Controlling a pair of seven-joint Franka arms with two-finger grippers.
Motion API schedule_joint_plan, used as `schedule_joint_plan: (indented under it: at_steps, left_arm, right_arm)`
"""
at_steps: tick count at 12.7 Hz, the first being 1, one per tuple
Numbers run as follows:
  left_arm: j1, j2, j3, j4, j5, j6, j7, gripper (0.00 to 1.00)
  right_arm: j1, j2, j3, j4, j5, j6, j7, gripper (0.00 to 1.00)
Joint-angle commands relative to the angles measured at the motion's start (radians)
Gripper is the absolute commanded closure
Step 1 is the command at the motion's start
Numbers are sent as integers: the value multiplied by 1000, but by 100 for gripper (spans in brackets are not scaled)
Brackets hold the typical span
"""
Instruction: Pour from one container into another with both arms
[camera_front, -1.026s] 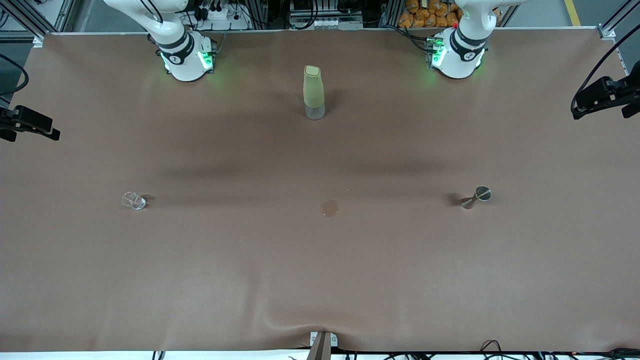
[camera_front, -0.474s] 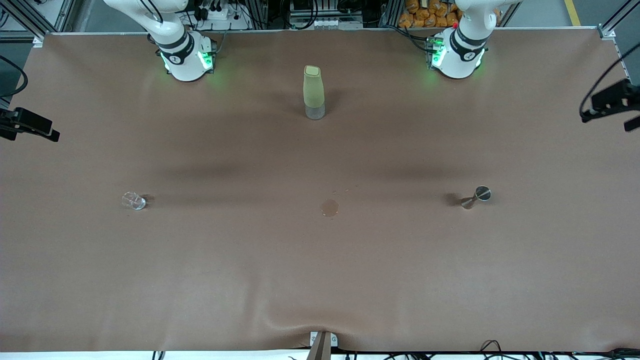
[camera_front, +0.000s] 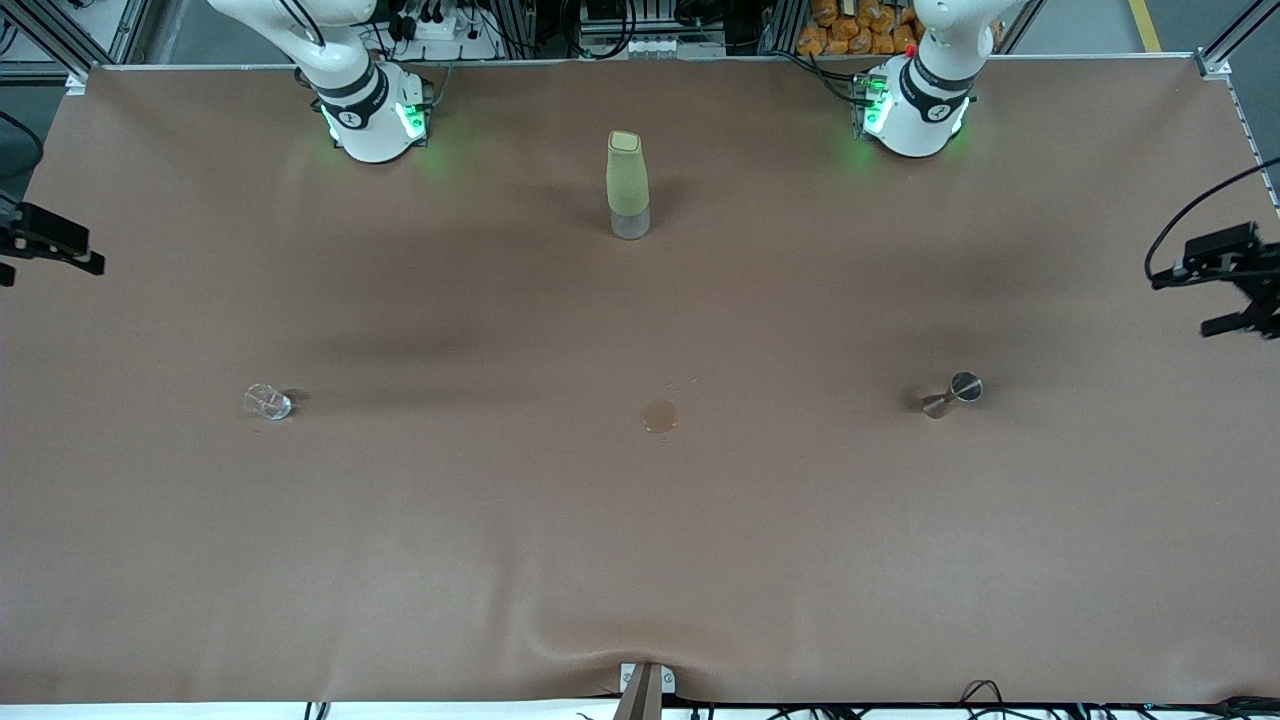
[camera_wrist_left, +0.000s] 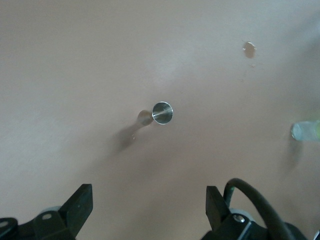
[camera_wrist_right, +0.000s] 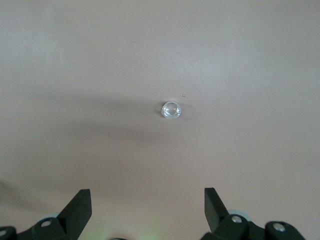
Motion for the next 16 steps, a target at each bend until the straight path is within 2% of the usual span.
schedule_joint_plan:
  at_steps: [1,5,9,11,13,15,16]
  left_arm:
    - [25,59,-10,8,-32,6,117,0]
    - [94,223,-11,16,-181,-26,425,0]
    - [123,343,-11,19,-293,-60,761,0]
    - [136,427,-13,22,-360,-60,942,0]
    - [142,490,-11,27,-405,-104,1096,17]
    - [154,501,-11,25,-407,-111,1185,34]
    - [154,501,-11,23,-405,-111,1229,44]
  right_arm:
    - [-52,0,7,2,-22,-6,-233,0]
    - [-109,3,7,0,-28,-2,-587,0]
    - [-189,24,7,-24,-32,72,-1110,0]
    - [-224,24,7,-44,-27,108,-1308,0]
    - [-238,24,8,-61,-22,116,-1398,0]
    - [-247,37,7,-89,-7,141,-1436,0]
    - [-249,44,7,-112,29,164,-1470,0]
